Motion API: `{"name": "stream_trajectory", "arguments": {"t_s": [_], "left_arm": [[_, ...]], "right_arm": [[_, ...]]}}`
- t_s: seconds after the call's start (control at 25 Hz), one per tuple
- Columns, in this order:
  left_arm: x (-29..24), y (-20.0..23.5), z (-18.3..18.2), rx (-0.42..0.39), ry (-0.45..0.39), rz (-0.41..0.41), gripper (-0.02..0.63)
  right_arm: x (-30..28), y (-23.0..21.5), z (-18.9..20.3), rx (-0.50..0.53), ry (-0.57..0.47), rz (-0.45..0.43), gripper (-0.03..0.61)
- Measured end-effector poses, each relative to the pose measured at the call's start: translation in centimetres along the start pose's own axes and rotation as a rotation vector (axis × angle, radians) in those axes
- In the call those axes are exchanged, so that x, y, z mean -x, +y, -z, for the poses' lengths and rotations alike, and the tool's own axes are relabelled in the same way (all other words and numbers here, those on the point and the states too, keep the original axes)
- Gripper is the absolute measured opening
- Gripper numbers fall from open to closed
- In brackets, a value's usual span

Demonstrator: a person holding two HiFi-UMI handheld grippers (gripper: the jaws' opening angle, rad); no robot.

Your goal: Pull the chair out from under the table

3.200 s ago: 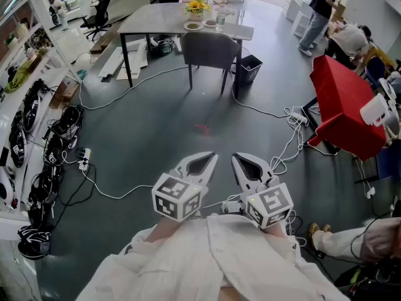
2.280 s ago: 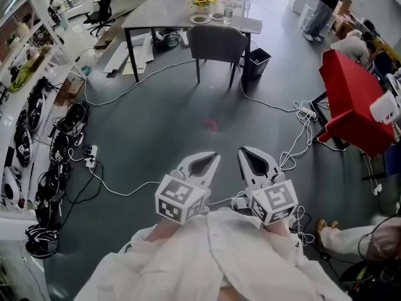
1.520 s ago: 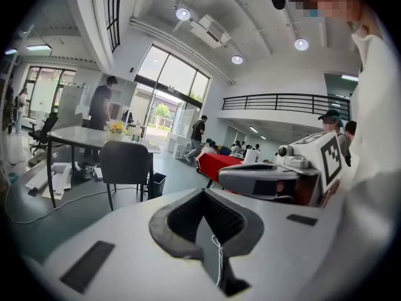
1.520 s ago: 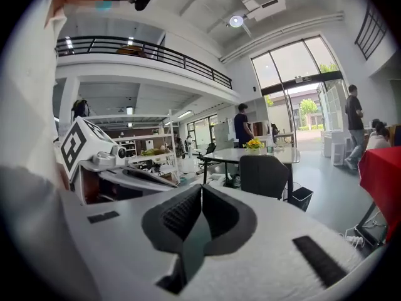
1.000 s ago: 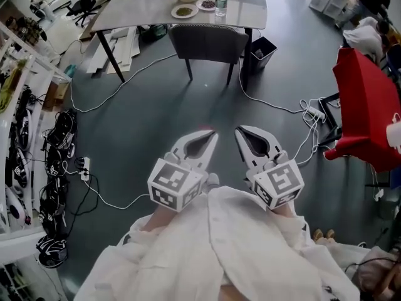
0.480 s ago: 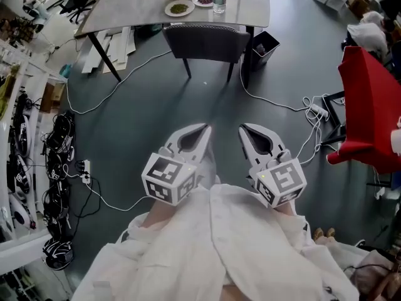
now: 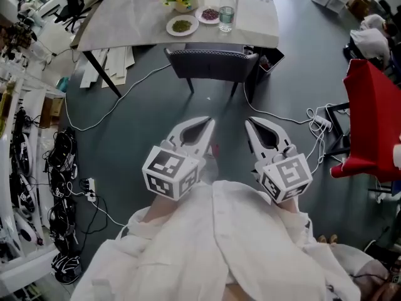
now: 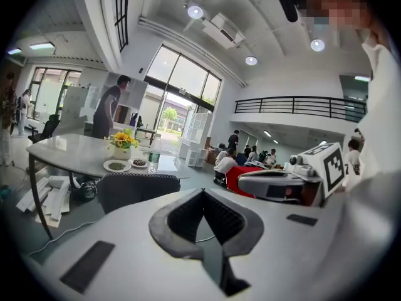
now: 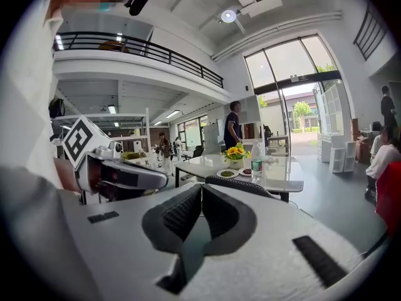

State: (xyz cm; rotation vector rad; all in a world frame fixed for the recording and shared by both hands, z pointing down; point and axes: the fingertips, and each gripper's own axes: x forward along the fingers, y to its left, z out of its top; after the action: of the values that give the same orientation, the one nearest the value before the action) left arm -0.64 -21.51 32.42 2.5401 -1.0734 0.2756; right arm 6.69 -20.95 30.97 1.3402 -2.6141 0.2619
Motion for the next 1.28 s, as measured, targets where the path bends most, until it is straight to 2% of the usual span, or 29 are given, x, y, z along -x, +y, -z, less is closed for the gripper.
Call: {"name": "stream_trajectory", "arguments": {"t_s": [0.36,0.76,0.92,1.08,1.28], "left_arm": [[-4.8,7.5,-4.8,-0.047,0.009,0.057,0.015],[-8.9,10.3,-4.5,-0.011,0.065,0.11,0.015],[-10.4,11.1,-4.5,-0.021,0.088,0.09,0.015],[-12.0,12.6,-4.7,0.016,0.108,0.056,0.015],[-13.7,14.6,-5.6,0.037,0.122,0.009,0.015]], "right_arm": [[-9.6,-2.8,-3.1,0.011,-0.005,0.019,0.003],[-13.2,-4.4,-2.1,0.0,0.061,0.009,0.003],[-13.9,-6.1,-2.2,-0.013,0.069,0.008,0.003],[-15.4,-7.6,-1.8,-0.014,0.102,-0.015,0.003],[-17.3,-10.3,-3.7,0.001,0.087,-0.038,0.003]]}}
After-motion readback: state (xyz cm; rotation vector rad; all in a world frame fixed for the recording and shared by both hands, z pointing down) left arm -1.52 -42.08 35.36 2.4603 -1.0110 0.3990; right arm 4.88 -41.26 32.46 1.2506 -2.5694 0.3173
